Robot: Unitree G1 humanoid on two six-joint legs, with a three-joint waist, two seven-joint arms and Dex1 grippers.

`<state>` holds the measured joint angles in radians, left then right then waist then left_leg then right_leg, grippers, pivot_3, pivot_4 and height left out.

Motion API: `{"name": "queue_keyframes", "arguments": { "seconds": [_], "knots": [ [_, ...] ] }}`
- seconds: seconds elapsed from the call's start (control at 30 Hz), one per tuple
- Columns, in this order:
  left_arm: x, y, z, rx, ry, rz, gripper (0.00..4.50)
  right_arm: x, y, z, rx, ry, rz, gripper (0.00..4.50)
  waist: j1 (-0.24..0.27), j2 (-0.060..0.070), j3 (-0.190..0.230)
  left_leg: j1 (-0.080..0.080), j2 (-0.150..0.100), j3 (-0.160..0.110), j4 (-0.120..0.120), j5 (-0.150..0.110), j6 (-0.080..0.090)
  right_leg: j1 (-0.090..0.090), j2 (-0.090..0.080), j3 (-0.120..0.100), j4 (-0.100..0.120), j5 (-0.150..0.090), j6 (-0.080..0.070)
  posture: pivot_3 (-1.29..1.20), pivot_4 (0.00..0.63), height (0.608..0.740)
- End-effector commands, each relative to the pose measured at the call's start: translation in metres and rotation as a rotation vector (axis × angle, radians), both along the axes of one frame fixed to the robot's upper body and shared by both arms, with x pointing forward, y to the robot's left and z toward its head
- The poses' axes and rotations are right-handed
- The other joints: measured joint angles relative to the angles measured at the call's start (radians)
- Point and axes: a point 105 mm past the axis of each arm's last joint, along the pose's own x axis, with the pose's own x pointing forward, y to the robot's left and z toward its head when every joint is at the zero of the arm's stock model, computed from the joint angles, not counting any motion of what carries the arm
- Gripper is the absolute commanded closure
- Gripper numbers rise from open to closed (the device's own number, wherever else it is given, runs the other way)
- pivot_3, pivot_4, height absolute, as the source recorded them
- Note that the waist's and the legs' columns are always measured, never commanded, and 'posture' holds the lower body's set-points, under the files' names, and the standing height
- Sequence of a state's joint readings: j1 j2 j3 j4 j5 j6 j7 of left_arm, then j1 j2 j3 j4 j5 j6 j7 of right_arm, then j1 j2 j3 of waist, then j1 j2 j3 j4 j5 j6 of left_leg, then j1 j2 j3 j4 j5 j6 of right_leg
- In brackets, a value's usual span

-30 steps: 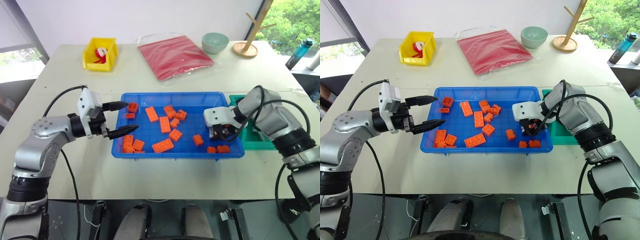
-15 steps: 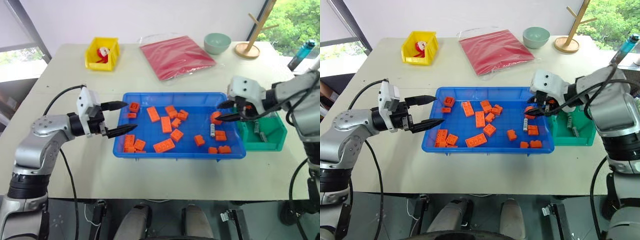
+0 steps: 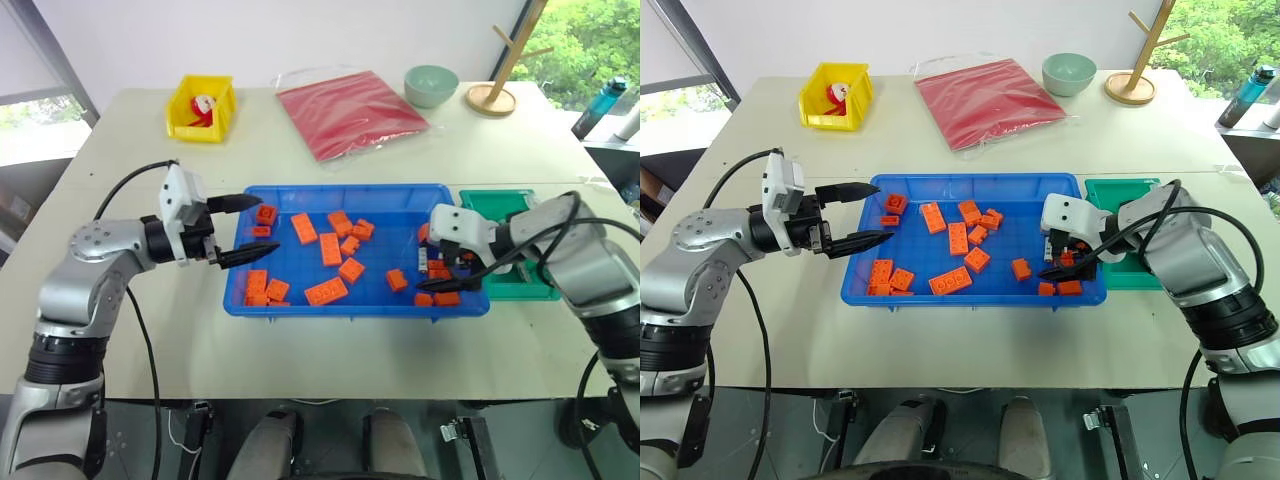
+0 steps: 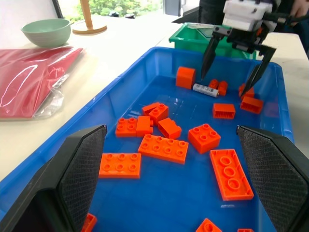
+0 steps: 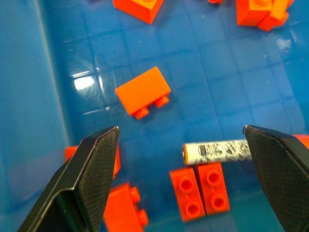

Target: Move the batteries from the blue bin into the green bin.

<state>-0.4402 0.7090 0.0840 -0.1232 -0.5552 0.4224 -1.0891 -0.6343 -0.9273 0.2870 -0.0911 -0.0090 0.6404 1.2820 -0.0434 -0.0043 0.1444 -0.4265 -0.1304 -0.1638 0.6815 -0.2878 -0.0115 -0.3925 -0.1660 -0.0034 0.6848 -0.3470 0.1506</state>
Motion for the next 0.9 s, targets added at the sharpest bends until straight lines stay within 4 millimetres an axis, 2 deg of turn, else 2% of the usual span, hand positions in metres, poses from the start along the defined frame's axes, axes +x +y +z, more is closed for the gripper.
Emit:
{"name": "queue_keyframes", "arguments": {
  "seconds": [0.03, 0.6, 0.9],
  "knots": [
    [-0.006, 0.002, 0.010, 0.013, -0.060, 0.004, 0.00, 0.011, -0.002, 0.006, -0.031, -0.051, 0.005, 0.29, 0.000, 0.000, 0.000, 0.000, 0.000, 0.000, 0.000, 0.000, 0.000, 0.000, 0.000, 0.000, 0.000, 0.000, 0.000, 0.00, 0.150, 0.717],
    [-0.011, 0.005, 0.007, 0.010, -0.057, 0.036, 0.00, 0.027, -0.017, 0.000, -0.101, -0.045, -0.006, 0.29, 0.002, 0.000, 0.000, 0.000, 0.000, -0.001, 0.000, 0.000, 0.000, 0.000, 0.000, 0.000, 0.000, 0.000, 0.000, 0.00, 0.150, 0.717],
    [-0.009, 0.005, 0.008, 0.016, -0.057, 0.028, 0.00, 0.028, -0.015, -0.008, -0.118, -0.026, 0.007, 0.29, 0.000, -0.001, 0.000, 0.000, 0.000, -0.001, 0.000, 0.000, 0.000, 0.001, 0.000, 0.000, 0.000, 0.000, 0.000, 0.00, 0.150, 0.717]
  ]
}}
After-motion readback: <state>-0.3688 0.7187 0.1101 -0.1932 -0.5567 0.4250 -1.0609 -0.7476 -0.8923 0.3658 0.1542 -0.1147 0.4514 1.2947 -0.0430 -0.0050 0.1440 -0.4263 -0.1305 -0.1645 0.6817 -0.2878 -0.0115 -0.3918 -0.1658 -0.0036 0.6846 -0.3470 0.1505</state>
